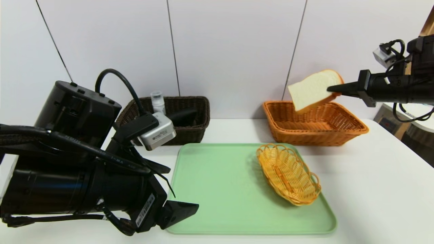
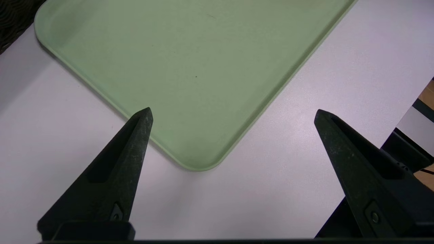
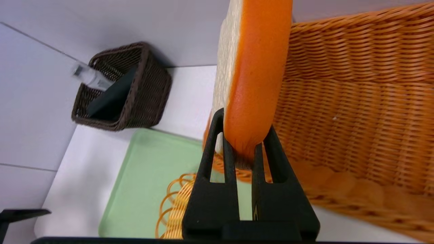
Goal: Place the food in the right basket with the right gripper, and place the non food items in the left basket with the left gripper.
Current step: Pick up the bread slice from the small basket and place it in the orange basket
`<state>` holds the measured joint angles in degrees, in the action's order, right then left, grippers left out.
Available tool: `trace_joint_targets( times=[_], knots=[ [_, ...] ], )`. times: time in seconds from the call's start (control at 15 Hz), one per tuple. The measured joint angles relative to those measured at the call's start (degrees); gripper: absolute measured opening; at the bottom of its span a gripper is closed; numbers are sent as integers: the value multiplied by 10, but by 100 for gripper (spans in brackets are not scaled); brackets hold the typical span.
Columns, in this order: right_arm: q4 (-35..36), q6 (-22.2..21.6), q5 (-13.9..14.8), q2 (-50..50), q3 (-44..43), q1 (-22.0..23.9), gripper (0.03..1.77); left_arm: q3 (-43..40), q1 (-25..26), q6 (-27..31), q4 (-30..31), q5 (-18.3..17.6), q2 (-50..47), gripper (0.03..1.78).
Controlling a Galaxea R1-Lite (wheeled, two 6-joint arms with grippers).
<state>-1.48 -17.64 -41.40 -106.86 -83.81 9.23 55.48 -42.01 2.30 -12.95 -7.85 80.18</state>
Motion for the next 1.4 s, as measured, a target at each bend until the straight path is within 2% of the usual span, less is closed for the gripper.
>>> trace_joint_targets(
  times=[0.47, 0.8, 1.13, 1.4],
  knots=[
    [-1, -2, 0, -115, -65, 12, 17, -4, 7, 0, 0, 0, 0, 169],
    [-8, -2, 0, -143, -81, 14, 17, -2, 9, -1, 0, 0, 0, 169],
    [-42, -1, -4, -137, -85, 16, 86, -2, 9, 0, 0, 0, 0, 169],
    [-63, -1, -6, -119, -86, 16, 120, -2, 9, 0, 0, 0, 0, 169]
  ],
)
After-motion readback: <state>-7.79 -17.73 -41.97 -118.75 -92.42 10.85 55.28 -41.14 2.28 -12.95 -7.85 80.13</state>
